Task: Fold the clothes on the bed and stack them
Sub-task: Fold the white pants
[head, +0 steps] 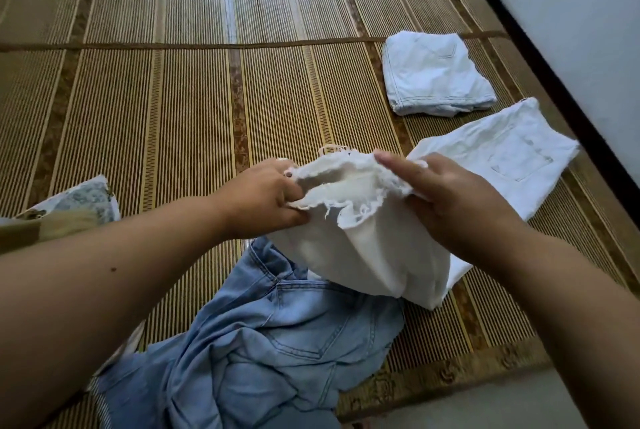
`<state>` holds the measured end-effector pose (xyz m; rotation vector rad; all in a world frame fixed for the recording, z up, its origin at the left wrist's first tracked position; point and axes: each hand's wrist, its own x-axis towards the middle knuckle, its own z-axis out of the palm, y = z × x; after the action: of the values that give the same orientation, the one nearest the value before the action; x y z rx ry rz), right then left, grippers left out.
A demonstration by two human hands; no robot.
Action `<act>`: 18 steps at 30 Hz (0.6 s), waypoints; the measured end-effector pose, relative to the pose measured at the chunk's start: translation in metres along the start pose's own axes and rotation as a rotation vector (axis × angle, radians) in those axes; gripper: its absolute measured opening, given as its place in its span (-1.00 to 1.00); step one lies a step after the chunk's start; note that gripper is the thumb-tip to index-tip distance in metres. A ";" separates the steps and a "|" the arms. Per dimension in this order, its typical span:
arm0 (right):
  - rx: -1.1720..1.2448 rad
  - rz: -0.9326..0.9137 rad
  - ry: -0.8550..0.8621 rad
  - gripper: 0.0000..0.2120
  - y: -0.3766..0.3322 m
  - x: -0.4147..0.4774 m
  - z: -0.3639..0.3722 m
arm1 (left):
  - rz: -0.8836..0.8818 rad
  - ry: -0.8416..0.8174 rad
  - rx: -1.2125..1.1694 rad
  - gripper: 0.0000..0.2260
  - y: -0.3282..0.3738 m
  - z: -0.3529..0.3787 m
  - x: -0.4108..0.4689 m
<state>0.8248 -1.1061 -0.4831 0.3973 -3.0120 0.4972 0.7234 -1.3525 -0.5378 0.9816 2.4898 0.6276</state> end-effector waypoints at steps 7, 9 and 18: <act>-0.113 0.063 -0.277 -0.92 -0.003 0.001 -0.023 | 0.118 0.089 0.092 -0.76 0.010 0.005 0.005; -0.062 0.073 -0.275 -0.90 0.001 -0.004 -0.031 | 0.202 0.134 0.188 -0.77 0.009 0.002 0.006; 0.402 0.301 -0.010 -0.78 -0.007 -0.022 -0.034 | 0.036 0.241 0.170 -0.72 -0.006 -0.002 0.003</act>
<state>0.8488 -1.0964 -0.4512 -0.0429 -2.9817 1.1322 0.7174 -1.3550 -0.5404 1.0702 2.7808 0.5829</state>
